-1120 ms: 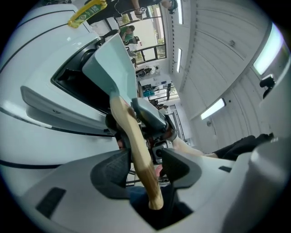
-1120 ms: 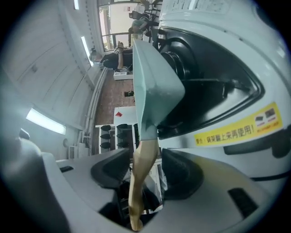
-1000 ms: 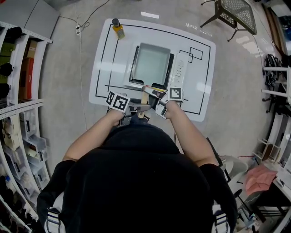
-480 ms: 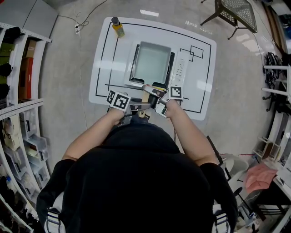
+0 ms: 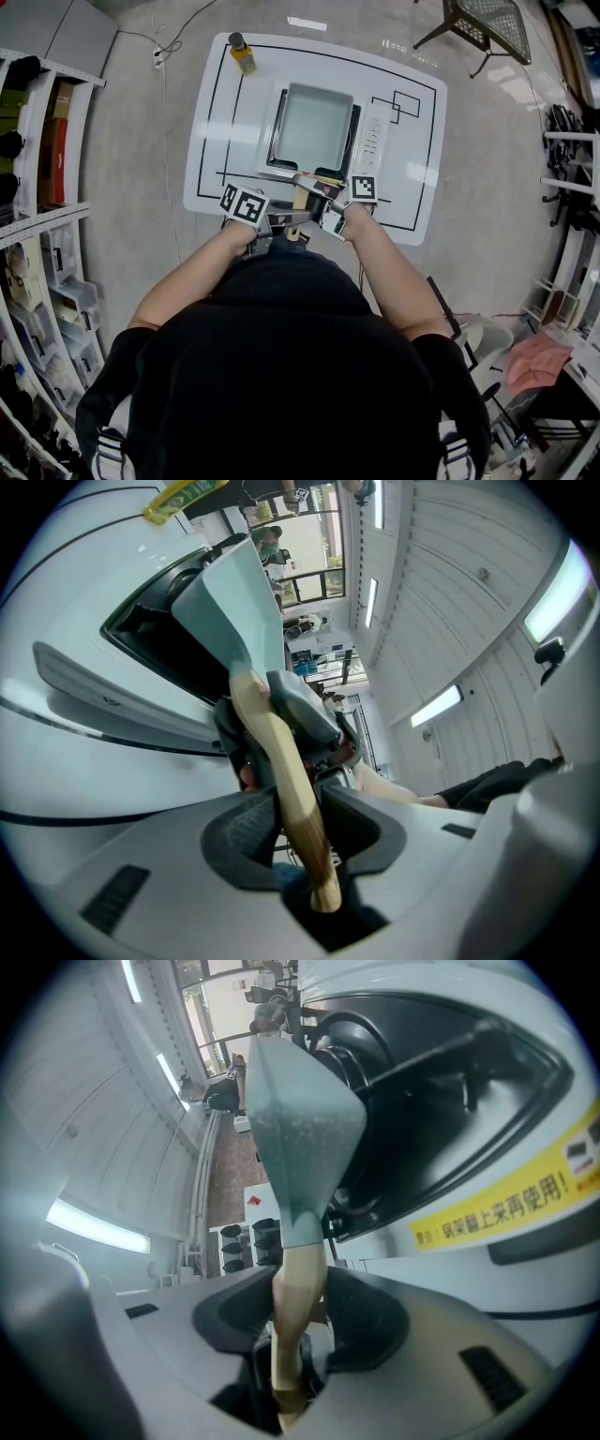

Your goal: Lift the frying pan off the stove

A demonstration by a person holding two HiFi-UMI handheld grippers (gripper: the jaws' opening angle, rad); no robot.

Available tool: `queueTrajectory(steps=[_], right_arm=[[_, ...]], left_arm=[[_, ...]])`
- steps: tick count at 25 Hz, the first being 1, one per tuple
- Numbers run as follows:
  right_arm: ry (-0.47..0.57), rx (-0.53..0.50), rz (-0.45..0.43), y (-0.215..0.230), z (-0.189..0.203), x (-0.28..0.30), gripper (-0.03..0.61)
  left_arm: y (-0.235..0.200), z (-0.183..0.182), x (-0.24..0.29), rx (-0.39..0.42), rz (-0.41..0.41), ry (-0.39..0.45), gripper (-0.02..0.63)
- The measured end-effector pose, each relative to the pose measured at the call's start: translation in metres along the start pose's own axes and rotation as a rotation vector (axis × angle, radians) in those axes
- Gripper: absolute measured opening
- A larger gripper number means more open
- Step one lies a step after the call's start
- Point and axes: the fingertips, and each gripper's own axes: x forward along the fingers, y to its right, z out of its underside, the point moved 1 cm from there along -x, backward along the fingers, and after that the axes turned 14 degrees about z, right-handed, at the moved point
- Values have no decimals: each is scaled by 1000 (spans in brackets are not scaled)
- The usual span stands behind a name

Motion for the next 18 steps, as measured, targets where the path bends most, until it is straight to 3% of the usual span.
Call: queueTrajectory(steps=[18], right_arm=[[-4, -1, 2, -6, 2, -1, 140]], left_arm=[[6, -2, -1, 50, 12, -29, 138]])
